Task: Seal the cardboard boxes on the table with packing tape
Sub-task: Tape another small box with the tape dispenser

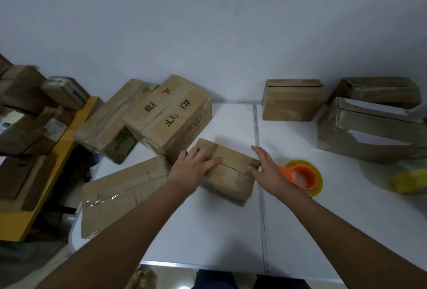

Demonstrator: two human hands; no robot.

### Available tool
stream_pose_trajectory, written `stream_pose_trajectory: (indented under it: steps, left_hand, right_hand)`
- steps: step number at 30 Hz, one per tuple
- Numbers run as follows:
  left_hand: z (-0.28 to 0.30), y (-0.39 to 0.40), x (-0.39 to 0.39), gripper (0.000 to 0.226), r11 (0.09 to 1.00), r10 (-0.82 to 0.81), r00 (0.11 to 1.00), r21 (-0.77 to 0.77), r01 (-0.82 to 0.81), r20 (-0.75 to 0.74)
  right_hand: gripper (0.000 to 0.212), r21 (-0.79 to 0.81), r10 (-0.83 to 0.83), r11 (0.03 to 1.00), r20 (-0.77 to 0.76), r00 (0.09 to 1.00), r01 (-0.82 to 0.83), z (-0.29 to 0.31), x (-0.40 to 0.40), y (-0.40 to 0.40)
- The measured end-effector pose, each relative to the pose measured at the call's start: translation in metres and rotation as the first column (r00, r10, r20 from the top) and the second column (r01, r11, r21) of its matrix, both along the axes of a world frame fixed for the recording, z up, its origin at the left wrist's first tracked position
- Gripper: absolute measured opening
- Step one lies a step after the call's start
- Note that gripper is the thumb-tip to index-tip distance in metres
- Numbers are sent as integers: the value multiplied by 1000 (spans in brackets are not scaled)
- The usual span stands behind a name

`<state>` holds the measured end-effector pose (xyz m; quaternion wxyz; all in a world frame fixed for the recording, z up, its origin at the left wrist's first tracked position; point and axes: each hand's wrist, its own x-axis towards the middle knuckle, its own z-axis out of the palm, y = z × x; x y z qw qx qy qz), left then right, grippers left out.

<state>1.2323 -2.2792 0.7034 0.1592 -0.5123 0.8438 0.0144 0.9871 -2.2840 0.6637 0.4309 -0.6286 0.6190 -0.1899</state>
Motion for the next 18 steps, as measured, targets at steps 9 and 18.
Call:
stream_pose_trajectory:
  steps: [9, 18]
  left_hand:
    - [-34, 42, 0, 84, 930, 329, 876, 285, -234, -354]
    - [-37, 15, -15, 68, 992, 1, 882, 109, 57, -471]
  right_hand:
    - [33, 20, 8, 1000, 62, 998, -10, -12, 12, 41]
    - [30, -79, -130, 987, 123, 984, 140, -18, 20, 67]
